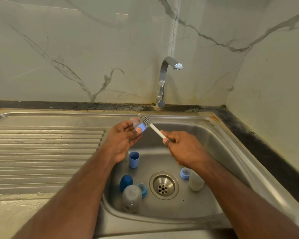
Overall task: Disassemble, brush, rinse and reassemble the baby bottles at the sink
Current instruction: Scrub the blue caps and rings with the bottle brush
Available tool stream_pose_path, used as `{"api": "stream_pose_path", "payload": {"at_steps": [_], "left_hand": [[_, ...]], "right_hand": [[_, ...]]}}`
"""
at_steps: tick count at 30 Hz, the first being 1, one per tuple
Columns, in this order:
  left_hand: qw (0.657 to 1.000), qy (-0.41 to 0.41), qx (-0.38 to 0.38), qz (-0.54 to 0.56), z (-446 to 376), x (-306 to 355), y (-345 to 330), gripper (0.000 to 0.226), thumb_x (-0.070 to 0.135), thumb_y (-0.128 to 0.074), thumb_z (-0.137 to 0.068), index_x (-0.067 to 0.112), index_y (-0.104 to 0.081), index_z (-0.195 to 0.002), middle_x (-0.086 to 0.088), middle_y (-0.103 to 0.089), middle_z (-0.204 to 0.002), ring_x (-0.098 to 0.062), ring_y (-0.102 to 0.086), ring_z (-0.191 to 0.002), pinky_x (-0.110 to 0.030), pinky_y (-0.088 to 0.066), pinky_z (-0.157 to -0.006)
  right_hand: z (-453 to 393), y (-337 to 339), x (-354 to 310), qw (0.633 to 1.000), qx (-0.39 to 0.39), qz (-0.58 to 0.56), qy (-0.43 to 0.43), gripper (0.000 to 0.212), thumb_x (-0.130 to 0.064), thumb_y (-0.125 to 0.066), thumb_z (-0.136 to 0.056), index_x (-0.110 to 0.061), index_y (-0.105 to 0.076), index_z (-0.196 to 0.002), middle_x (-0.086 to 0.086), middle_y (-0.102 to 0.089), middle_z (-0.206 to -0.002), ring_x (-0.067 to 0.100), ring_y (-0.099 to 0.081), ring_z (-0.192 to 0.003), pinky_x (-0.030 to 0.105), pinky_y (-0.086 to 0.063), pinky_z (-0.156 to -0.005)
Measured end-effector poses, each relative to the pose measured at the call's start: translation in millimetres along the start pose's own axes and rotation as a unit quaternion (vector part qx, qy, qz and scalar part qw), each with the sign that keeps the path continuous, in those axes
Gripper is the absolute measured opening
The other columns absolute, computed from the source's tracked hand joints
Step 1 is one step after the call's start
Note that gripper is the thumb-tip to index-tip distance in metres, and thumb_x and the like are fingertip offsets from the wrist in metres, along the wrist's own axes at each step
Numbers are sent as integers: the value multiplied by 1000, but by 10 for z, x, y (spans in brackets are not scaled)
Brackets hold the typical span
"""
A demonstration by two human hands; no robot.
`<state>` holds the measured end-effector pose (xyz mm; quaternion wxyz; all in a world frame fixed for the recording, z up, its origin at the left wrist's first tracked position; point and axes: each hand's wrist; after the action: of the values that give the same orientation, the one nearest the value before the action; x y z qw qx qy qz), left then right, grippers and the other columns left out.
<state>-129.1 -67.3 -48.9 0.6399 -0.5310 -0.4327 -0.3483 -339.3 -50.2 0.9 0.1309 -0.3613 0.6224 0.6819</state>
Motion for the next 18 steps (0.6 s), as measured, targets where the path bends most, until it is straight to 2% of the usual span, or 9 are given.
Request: {"api": "stream_pose_path", "payload": {"at_steps": [2,6,9,12,16,18], "left_hand": [[1000,2,-14,3,8,-3,-28,38,-4,-65,-93,7,-64,-129,-10,-72,-123,-24,-68,-117,-39,-55,-99],[1000,-2,3,-4,-20,-8,20,41,-3,-65,-92,7,-63,-132,-8,-73,-121,-25,-68,-116,-43,-54,-102],[1000,6,1,-11,-3,-13,13,43,-4,-65,-93,4,-60,-135,-10,-72,-120,-27,-68,-117,-44,-53,-104],[1000,11,-23,-15,48,2,-44,39,-3,-62,-95,8,-62,-133,-11,-70,-126,-26,-67,-118,-43,-53,-104],[1000,10,-19,-9,54,17,-34,39,-3,-61,-96,8,-61,-133,-11,-69,-128,-28,-64,-123,-45,-51,-107],[999,16,-27,-9,66,20,-46,38,-5,-60,-96,8,-61,-132,-12,-70,-127,-29,-64,-122,-45,-51,-107]], "right_hand": [[-27,1,23,1000,13,11,-17,40,-31,-49,-104,-38,-53,-142,-14,-58,-77,8,-56,-62,32,-57,-68],[55,6,3,996,3,-85,-11,36,-29,-52,-103,-38,-57,-138,-14,-53,-71,7,-49,-56,21,-45,-50],[14,-48,-5,1000,2,-29,6,38,-31,-51,-104,-39,-53,-141,-19,-49,-70,4,-50,-60,25,-49,-64],[-45,-16,27,1000,21,-8,-6,39,-31,-50,-104,-38,-52,-143,-20,-49,-71,4,-53,-63,28,-53,-71],[-2,-7,57,997,22,-67,-7,36,-30,-52,-103,-39,-57,-138,-18,-51,-67,5,-49,-56,23,-45,-56],[-22,-27,65,998,15,-60,-9,37,-30,-52,-103,-38,-56,-139,-18,-49,-67,3,-47,-57,21,-42,-56]]}}
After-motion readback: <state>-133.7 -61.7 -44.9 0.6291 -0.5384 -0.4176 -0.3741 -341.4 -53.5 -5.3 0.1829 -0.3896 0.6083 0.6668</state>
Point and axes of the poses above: each hand's wrist, its own z-axis away from the middle knuckle, its own y-axis out of the back of the hand, x = y × z
